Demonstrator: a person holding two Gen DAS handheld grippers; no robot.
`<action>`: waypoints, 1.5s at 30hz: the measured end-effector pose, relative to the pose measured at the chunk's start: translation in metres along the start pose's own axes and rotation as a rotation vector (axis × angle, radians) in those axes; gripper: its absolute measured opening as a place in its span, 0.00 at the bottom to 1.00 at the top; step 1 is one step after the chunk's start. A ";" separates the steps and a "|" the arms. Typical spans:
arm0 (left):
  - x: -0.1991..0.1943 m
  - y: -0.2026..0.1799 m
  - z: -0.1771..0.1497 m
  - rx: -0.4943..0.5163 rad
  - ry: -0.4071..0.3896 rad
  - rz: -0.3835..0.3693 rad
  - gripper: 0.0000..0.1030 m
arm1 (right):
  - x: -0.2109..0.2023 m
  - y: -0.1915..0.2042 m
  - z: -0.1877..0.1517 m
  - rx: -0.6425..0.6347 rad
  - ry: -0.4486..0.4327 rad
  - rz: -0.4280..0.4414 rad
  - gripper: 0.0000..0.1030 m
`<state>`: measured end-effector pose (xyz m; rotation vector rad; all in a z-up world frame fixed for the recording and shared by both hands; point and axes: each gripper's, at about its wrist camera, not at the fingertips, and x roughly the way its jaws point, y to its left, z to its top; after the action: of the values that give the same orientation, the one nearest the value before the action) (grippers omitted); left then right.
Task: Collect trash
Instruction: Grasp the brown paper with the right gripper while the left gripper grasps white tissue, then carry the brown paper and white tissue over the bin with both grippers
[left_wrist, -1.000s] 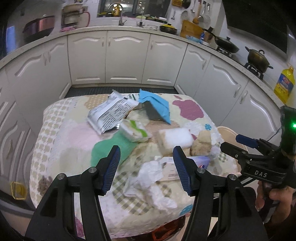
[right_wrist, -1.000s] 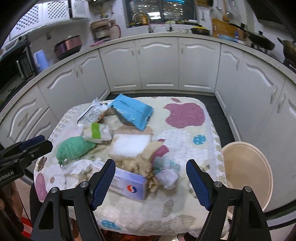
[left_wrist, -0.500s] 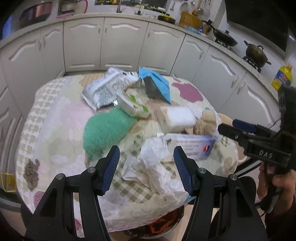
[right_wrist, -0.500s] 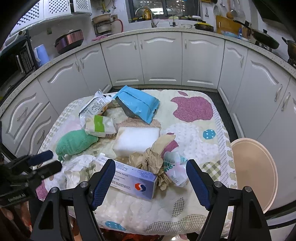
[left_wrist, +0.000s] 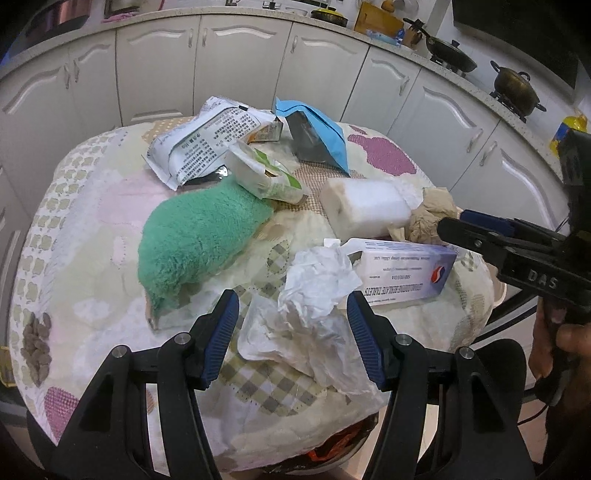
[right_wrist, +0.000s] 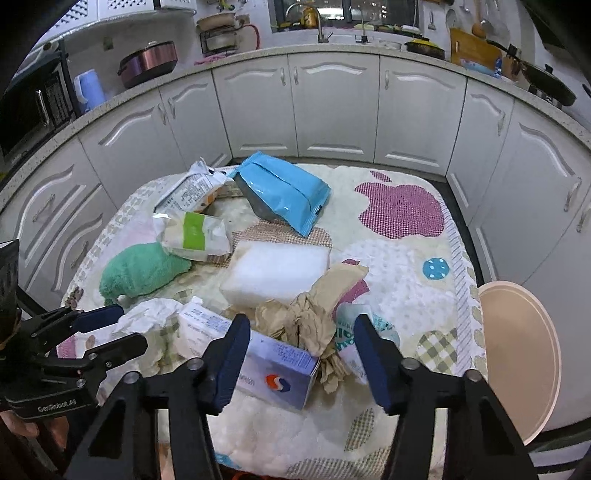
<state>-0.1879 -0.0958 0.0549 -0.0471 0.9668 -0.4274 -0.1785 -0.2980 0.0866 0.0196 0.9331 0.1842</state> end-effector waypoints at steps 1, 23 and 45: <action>0.001 0.000 0.000 0.002 0.002 0.003 0.58 | 0.004 -0.001 0.001 0.002 0.009 0.005 0.47; -0.016 0.003 0.018 0.036 -0.037 -0.020 0.17 | -0.017 -0.030 0.028 0.137 -0.084 0.226 0.08; -0.036 -0.042 0.051 0.100 -0.120 0.028 0.17 | -0.050 -0.031 0.019 0.113 -0.130 0.179 0.08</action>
<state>-0.1781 -0.1281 0.1221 0.0309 0.8266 -0.4420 -0.1873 -0.3359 0.1349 0.2174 0.8104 0.2924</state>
